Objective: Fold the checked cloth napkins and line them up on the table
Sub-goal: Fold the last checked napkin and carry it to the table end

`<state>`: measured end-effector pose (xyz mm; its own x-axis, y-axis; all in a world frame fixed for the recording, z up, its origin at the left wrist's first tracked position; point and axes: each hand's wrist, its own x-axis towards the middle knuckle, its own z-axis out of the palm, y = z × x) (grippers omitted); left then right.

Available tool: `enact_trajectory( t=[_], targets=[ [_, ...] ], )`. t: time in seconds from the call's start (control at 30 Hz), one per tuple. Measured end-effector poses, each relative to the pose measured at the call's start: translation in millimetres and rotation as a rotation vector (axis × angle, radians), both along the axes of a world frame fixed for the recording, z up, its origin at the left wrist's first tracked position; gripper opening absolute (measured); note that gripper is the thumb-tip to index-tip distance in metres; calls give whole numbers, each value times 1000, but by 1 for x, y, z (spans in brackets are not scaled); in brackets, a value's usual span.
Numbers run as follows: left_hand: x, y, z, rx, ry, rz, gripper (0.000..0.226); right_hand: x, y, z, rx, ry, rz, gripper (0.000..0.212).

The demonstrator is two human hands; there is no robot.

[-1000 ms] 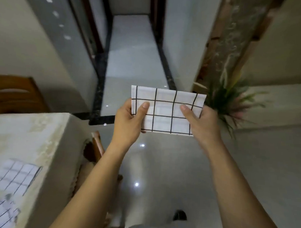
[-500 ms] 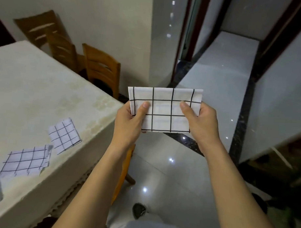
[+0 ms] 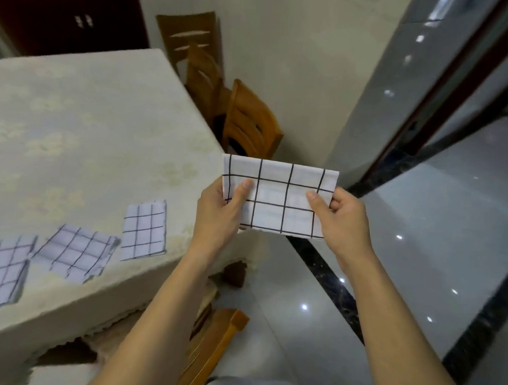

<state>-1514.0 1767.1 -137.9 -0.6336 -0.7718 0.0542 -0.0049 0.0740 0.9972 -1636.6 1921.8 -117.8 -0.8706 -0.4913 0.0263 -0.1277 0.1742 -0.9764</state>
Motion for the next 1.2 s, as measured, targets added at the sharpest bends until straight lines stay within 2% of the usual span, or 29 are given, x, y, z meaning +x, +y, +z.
enact_trajectory(
  t=[0.07, 0.37, 0.53, 0.63, 0.7, 0.77, 0.87, 0.97, 1.03, 1.2],
  targets=[
    [-6, -9, -5, 11, -43, 86, 20, -20, -20, -7, -7, -16, 73, 8],
    [-69, -5, -15, -19, -191, 411, 21, -130, -75, -36, -30, -67, 423, 11],
    [-95, -1, -5, -24, -198, 574, 19, -177, -107, -21, -5, -62, 603, 10],
    [-87, -1, -11, -18, -185, 685, 26, -182, -131, -23, 10, -4, 709, 6],
    [-78, -4, -16, -12, -201, 768, 40, -178, -149, -31, 40, 21, 756, 19],
    [-70, -11, -22, 13, -206, 848, 40, -173, -167, -42, 65, 35, 811, 28],
    [-68, -27, -29, 33, -190, 883, 25, -171, -192, -57, 103, 63, 838, 41],
    [-72, -54, -49, 66, -195, 873, 28, -181, -215, -77, 175, 119, 835, 41],
    [-75, -75, -72, 116, -232, 855, 27, -188, -232, -98, 240, 155, 827, 50],
    [-78, -105, -138, 241, -341, 878, 26, -192, -265, -158, 477, 112, 859, 38]
  ],
)
